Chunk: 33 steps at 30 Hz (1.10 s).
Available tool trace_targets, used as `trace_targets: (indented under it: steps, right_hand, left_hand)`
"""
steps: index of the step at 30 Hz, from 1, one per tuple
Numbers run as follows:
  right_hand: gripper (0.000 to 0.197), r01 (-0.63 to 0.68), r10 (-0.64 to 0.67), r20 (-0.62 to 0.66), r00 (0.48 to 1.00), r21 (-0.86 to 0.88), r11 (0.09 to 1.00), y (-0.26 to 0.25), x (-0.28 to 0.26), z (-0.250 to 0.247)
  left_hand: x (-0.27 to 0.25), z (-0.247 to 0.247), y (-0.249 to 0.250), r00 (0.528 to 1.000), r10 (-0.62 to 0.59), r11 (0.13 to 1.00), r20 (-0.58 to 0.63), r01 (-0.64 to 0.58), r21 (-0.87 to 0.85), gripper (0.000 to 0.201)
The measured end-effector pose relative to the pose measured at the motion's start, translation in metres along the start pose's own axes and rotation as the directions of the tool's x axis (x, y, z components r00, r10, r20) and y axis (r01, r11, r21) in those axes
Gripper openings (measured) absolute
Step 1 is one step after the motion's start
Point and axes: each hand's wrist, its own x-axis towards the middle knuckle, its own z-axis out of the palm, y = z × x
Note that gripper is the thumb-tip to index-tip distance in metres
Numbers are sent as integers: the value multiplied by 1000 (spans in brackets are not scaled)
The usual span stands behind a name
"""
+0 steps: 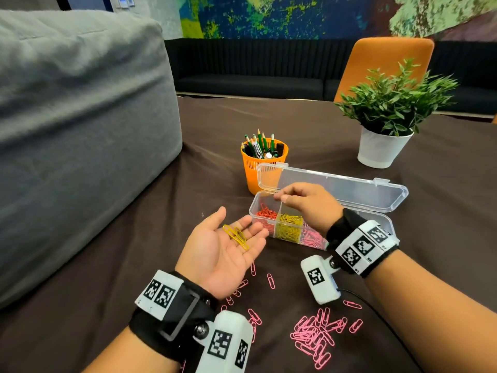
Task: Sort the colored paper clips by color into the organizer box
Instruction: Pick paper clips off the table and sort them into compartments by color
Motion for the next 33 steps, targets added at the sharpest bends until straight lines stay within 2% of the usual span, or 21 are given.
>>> trace_targets:
  steps: [3,5,7,9,10,11,12,13,14,15,16,17,18,20,22,25,28,30,31,33]
  right_hand:
    - [22,9,0,-66,998,141,990,4,-9,-15]
    - [25,-15,29,-84,996,164,986,6,-19,-31]
    - [22,-38,43,-81,996,54,998,12,-35,-50]
    - [17,-46,31,-96,995,-154,987,18,-55,-69]
    - [14,-51,23,-120,993,-235,971,22,-66,-78]
    - [13,-63,21,-147,989,-291,955,25,-79,-85]
    - [12,-75,23,-158,987,-332,940,26,-92,-91]
    - [10,-78,30,-138,990,-362,929,27,-103,-95]
    - [9,-83,56,-85,995,-373,924,30,-114,-98]
    - [5,-95,101,-5,995,-380,920,33,-125,-100]
    - [4,-106,152,84,985,-403,909,36,-135,-101]
    - [12,-117,207,158,965,-450,886,39,-144,-100]
    - [22,-117,256,215,942,-508,854,42,-150,-99]
    - [43,-92,321,283,904,-604,792,45,-159,-93]
    - [58,-61,336,316,887,-642,764,43,-161,-85]
    - [75,-29,332,314,889,-686,727,36,-156,-64]
    - [85,39,315,349,882,-722,691,26,-154,-37]
    - [79,92,296,390,872,-724,684,18,-156,-20]
    - [70,124,279,416,865,-718,685,14,-157,-12]
    - [43,194,228,471,852,-690,697,10,-159,-1]
  left_hand:
    - [10,19,3,999,46,997,27,-47,55,38]
    - [22,36,1,996,63,985,56,-71,156,24]
    - [35,54,-4,993,81,949,91,-105,299,19]
    - [51,69,-7,981,134,863,139,-184,471,19]
    - [59,74,-8,970,170,772,175,-241,587,19]
    - [66,79,-8,952,194,617,236,-306,725,20]
    - [73,81,-8,931,177,373,319,-364,854,19]
    - [78,83,-7,912,122,93,392,-403,910,17]
    - [82,84,-6,907,55,-134,418,-408,903,15]
    - [84,85,-5,906,-9,-303,422,-405,863,14]
    - [85,85,-5,903,-60,-426,426,-409,807,13]
    - [85,85,-6,897,-90,-514,432,-413,751,12]
    - [84,86,-6,891,-95,-565,445,-416,713,13]
    - [82,86,-7,875,-89,-619,476,-423,661,15]
    - [81,86,-8,868,-79,-656,490,-416,630,19]
    - [82,84,-6,866,-73,-645,494,-418,639,24]
    - [76,84,-1,832,-38,-645,554,-444,622,23]
    - [61,80,2,790,-8,-653,613,-469,594,21]
    - [51,76,3,780,-14,-653,626,-481,585,21]
    - [25,63,4,810,-110,-666,576,-490,562,21]
